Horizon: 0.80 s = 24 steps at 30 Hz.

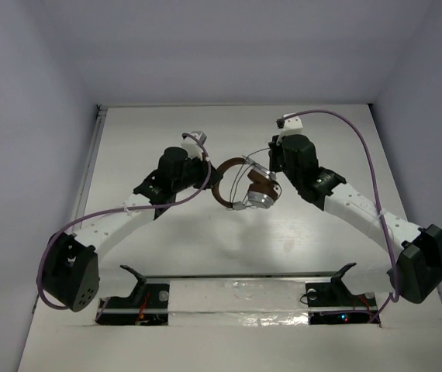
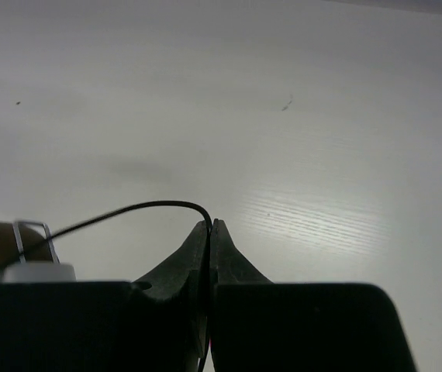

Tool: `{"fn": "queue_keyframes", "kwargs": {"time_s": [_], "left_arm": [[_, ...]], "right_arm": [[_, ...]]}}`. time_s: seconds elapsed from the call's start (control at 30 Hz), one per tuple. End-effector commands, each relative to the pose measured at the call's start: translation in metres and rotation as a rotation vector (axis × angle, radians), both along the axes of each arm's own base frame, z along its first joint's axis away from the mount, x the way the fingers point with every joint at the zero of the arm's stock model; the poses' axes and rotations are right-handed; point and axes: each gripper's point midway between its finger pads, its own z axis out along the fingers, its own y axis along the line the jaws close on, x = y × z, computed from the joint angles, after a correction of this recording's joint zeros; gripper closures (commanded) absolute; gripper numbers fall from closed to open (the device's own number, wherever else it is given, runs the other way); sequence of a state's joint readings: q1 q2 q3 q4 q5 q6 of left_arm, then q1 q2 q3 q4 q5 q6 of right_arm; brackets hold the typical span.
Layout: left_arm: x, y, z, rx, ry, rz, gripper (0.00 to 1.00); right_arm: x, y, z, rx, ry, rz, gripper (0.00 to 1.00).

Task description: Wrap the headphones

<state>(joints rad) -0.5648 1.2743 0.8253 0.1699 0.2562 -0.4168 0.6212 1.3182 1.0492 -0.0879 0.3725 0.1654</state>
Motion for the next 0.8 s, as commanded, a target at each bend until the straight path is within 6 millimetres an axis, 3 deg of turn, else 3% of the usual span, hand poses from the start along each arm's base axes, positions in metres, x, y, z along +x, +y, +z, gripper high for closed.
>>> {"fn": "queue_keyframes", "kwargs": {"time_s": [0.0, 0.1, 0.27, 0.43, 0.53, 0.63, 0.77], "left_arm": [[0.003, -0.015, 0.089, -0.226, -0.159, -0.072, 1.0], [0.009, -0.007, 0.103, -0.244, -0.188, -0.049, 1.0], [0.014, 0.007, 0.14, -0.301, -0.247, -0.021, 1.0], [0.012, 0.012, 0.16, -0.349, -0.267, -0.04, 1.0], [0.009, 0.013, 0.169, -0.365, -0.279, -0.061, 1.0], [0.01, 0.015, 0.171, -0.353, -0.276, -0.058, 1.0], [0.012, 0.024, 0.182, -0.369, -0.29, -0.031, 1.0]], "right_arm": [[-0.01, 0.016, 0.026, 0.157, -0.051, 0.078, 1.0], [-0.017, 0.03, 0.034, 0.216, -0.068, 0.162, 1.0], [-0.033, 0.055, 0.026, 0.276, -0.046, 0.313, 1.0], [-0.045, 0.072, 0.013, 0.318, -0.01, 0.421, 1.0], [-0.045, 0.069, 0.004, 0.31, -0.001, 0.404, 1.0], [-0.033, 0.053, 0.006, 0.299, -0.016, 0.338, 1.0], [-0.039, 0.06, 0.01, 0.328, -0.009, 0.382, 1.0]]}}
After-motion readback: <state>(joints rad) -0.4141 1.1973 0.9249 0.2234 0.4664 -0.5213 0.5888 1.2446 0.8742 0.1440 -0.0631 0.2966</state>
